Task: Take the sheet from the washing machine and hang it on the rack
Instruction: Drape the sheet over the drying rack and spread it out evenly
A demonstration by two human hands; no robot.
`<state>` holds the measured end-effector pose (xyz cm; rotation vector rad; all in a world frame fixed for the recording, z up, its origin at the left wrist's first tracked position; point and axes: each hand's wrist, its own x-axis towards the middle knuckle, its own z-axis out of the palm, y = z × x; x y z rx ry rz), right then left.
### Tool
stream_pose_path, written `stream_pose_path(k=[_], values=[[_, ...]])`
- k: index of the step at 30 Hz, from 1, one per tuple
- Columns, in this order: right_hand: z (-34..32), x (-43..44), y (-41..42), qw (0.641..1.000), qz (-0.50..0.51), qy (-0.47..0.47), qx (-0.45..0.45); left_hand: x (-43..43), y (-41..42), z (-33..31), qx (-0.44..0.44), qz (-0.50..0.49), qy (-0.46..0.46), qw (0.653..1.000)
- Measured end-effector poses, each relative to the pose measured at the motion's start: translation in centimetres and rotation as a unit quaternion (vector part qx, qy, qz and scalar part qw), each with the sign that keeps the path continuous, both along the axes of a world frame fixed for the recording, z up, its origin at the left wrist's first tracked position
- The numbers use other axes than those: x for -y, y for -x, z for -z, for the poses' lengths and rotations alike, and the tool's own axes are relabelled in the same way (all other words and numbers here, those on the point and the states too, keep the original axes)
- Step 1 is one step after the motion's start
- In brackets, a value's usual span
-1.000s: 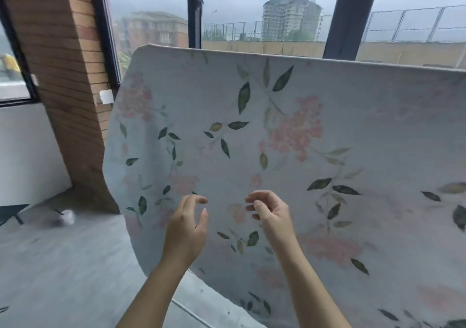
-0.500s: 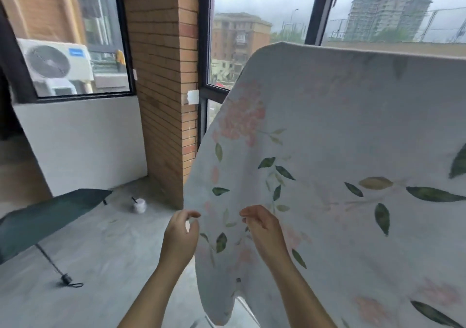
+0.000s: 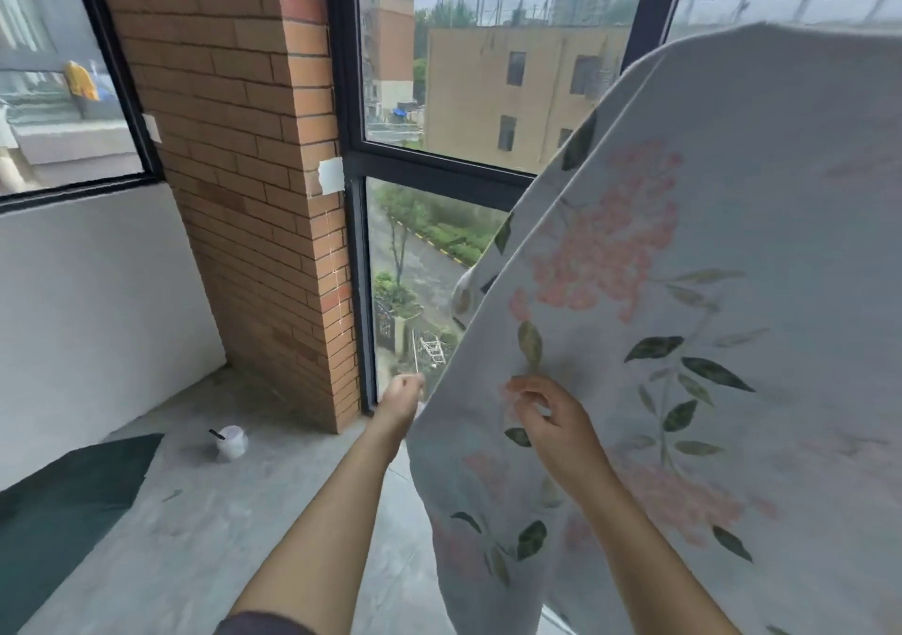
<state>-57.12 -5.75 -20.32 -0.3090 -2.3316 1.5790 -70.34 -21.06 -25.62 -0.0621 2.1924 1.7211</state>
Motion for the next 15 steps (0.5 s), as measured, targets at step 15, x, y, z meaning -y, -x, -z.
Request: stream_pose_path(k=[15], values=[[0.2, 5.4, 2.8, 0.986, 0.160, -0.029, 0.041, -0.5, 6.8, 1.3, 0.166, 0.323, -0.201, 0.910]])
